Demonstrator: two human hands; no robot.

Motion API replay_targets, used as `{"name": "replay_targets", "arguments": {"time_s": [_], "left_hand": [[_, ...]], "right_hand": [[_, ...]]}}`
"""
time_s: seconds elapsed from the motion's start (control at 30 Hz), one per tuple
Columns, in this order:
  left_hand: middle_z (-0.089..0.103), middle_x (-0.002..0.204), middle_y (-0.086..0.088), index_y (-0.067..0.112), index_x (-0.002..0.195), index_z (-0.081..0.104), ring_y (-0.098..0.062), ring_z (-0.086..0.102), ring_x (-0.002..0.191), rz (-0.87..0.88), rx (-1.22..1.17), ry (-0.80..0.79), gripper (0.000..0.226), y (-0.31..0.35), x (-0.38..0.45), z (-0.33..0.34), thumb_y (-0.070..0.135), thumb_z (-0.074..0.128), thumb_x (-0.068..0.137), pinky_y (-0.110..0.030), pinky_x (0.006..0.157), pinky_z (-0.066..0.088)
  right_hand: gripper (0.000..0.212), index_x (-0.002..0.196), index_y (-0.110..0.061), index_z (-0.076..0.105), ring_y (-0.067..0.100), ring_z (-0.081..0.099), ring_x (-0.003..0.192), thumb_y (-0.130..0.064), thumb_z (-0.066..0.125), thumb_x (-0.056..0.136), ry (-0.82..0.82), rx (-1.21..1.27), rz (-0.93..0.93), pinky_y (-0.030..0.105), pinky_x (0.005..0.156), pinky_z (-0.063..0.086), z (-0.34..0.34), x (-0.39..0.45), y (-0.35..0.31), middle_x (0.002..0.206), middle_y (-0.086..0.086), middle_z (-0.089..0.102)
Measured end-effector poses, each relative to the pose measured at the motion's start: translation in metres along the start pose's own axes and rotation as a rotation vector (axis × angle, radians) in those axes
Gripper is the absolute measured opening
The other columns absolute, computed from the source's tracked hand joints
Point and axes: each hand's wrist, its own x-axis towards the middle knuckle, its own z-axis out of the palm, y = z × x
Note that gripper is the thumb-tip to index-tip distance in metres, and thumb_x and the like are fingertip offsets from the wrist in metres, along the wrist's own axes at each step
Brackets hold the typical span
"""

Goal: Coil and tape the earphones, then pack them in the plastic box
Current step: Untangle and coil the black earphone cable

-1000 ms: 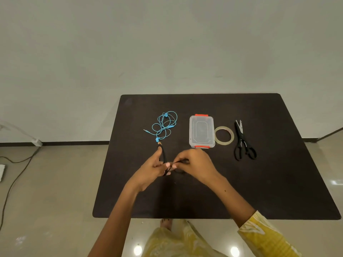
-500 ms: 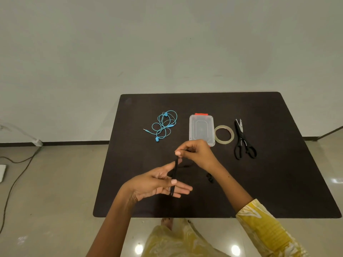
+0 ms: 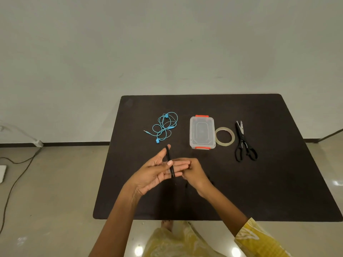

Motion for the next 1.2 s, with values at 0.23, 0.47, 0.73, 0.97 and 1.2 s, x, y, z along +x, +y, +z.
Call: {"name": "replay_targets", "arguments": {"time_s": [0.23,0.47,0.73,0.97,1.2], "left_hand": [[0.059,0.125,-0.026,0.025,0.151,-0.005,-0.032,0.058,0.119,0.164,0.024,0.187,0.079,0.005,0.008,0.001,0.002,0.044,0.093,-0.033,0.090,0.054],[0.064,0.123,-0.013,0.030,0.149,-0.009,-0.023,0.061,0.115,0.135,0.290,0.296,0.080,-0.001,0.008,0.000,0.005,0.046,0.096,-0.034,0.097,0.050],[0.060,0.129,-0.008,0.035,0.149,-0.004,-0.024,0.060,0.117,-0.075,0.426,0.121,0.083,-0.003,0.004,-0.003,0.011,0.053,0.094,-0.040,0.103,0.046],[0.055,0.134,-0.018,0.034,0.149,0.010,-0.031,0.054,0.124,-0.140,0.367,-0.118,0.069,0.002,-0.003,0.001,0.009,0.048,0.096,-0.038,0.102,0.046],[0.055,0.132,-0.022,0.035,0.145,0.010,-0.034,0.052,0.125,-0.200,0.295,-0.260,0.064,0.005,-0.009,-0.002,0.007,0.043,0.098,-0.036,0.101,0.046]], "right_hand": [[0.013,0.083,-0.007,0.073,-0.009,0.056,0.058,-0.013,0.063,0.089,-0.093,-0.321,-0.175,0.005,0.064,0.038,0.001,-0.006,-0.007,0.064,-0.015,0.061],[0.018,0.100,-0.020,0.072,0.011,0.065,0.081,-0.031,0.063,0.089,-0.164,-0.834,-0.285,0.031,0.077,0.053,-0.011,-0.005,-0.029,0.090,-0.002,0.073],[0.010,0.090,-0.024,0.075,0.003,0.062,0.076,-0.025,0.073,0.080,-0.236,-0.814,-0.364,0.024,0.070,0.049,-0.040,0.014,-0.055,0.083,-0.007,0.072],[0.016,0.086,-0.016,0.075,0.006,0.068,0.082,-0.014,0.081,0.071,-0.262,-0.475,-0.349,0.026,0.078,0.056,-0.050,0.027,-0.058,0.085,-0.004,0.073],[0.022,0.085,-0.014,0.075,0.021,0.068,0.082,-0.010,0.084,0.066,-0.284,-0.229,-0.307,0.032,0.078,0.055,-0.054,0.033,-0.049,0.086,0.005,0.073]]}}
